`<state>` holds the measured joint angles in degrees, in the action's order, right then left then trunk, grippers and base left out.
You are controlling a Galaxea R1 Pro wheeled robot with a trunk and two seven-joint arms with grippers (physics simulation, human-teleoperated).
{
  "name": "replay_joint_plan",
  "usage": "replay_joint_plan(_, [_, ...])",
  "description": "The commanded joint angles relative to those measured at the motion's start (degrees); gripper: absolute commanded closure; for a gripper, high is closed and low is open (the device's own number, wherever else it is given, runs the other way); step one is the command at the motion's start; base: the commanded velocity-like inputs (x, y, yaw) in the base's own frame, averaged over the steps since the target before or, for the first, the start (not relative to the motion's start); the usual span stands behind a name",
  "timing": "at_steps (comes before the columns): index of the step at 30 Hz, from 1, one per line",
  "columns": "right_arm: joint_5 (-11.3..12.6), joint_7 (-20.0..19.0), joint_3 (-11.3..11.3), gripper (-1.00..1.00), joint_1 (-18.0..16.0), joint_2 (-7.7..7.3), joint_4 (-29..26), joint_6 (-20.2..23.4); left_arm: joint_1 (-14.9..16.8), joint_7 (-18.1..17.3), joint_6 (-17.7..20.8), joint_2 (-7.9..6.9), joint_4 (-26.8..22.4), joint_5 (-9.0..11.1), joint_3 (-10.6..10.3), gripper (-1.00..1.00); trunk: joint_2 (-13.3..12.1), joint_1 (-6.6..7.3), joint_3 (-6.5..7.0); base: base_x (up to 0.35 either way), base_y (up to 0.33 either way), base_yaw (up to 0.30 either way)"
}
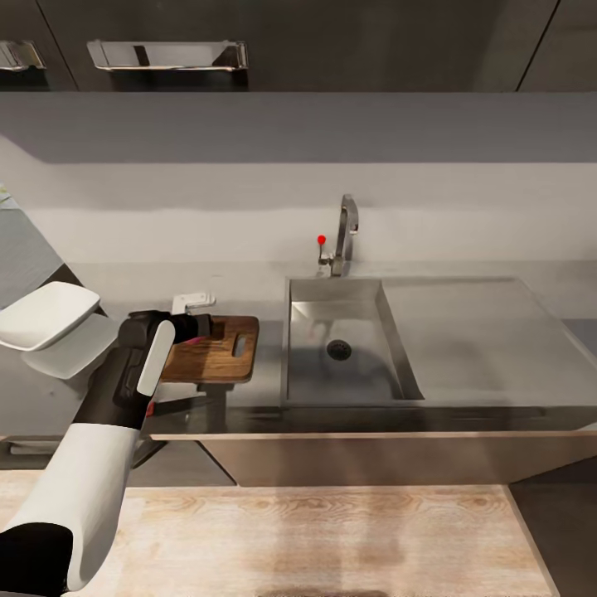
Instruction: In the kitchen, take the Vidalia onion out of the sink, dice it on the chopping board with the paring knife, put the diced onion into the bowl on the countertop, then place both the paring knife and the chopping board into the sink.
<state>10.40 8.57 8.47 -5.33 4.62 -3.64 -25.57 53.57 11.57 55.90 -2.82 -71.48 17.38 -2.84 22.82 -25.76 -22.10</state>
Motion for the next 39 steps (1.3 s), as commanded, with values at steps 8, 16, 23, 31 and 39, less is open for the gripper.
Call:
replay_joint_plan(8, [0.49,0.22,0.5,-1.0,-0.03,0.0,0.04,-0.16,0.05,0.65,0.17,-0.08,-0.32,0.55,-0.15,1.0,0.1,-0.03,-0.64,0.0,0.0,0.0])
replay_joint_plan(16, [0.49,0.22,0.5,-1.0,-0.03,-0.04,0.04,-0.17,0.05,0.65,0.17,-0.08,-0.15,0.55,-0.15,1.0,0.1,-0.03,-1.24,0.0,0.0,0.0])
replay_joint_plan(23, [0.49,0.22,0.5,-1.0,-0.03,-0.05,0.04,-0.13,0.05,0.65,0.17,-0.08,0.13,0.55,-0.15,1.0,0.1,-0.03,-1.78,0.0,0.0,0.0])
replay_joint_plan(31, [0.49,0.22,0.5,-1.0,-0.03,-0.05,0.04,-0.1,0.05,0.65,0.17,-0.08,0.19,0.55,-0.15,1.0,0.1,-0.03,-2.41,0.0,0.0,0.0])
replay_joint_plan(39, [0.49,0.22,0.5,-1.0,-0.03,-0.05,0.04,-0.1,0.05,0.65,0.17,-0.08,0.25,0.49,-0.15,1.0,0.1,-0.03,-3.05,0.0,0.0,0.0])
